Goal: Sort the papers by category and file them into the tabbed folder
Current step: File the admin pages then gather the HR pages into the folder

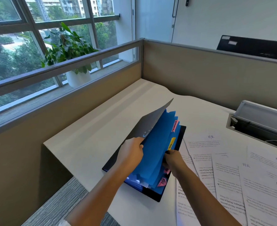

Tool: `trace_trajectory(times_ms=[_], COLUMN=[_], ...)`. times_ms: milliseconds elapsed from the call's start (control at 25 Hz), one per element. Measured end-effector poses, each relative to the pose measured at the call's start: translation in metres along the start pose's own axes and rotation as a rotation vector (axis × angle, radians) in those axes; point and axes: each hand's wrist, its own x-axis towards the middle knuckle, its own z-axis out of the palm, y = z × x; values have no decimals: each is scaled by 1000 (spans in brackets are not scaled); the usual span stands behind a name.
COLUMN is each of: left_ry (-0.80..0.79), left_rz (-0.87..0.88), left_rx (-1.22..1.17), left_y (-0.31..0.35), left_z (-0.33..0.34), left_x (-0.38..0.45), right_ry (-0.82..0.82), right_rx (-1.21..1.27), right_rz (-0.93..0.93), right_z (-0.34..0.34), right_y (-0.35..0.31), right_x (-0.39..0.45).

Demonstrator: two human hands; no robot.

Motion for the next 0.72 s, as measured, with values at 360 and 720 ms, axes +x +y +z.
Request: trace_trajectory(times_ms=[360, 720], left_ry=[100, -109], left_rz=[-122, -112], left_rx=[60, 279], left_y=[-13, -5], left_z=[8, 59], left_x=[14, 30], right_ry=[-124, 65], right_rx=[210, 120], right_rz=[-81, -95], right_z=[-10, -106], right_y=[2, 71], right_x=[-27, -71])
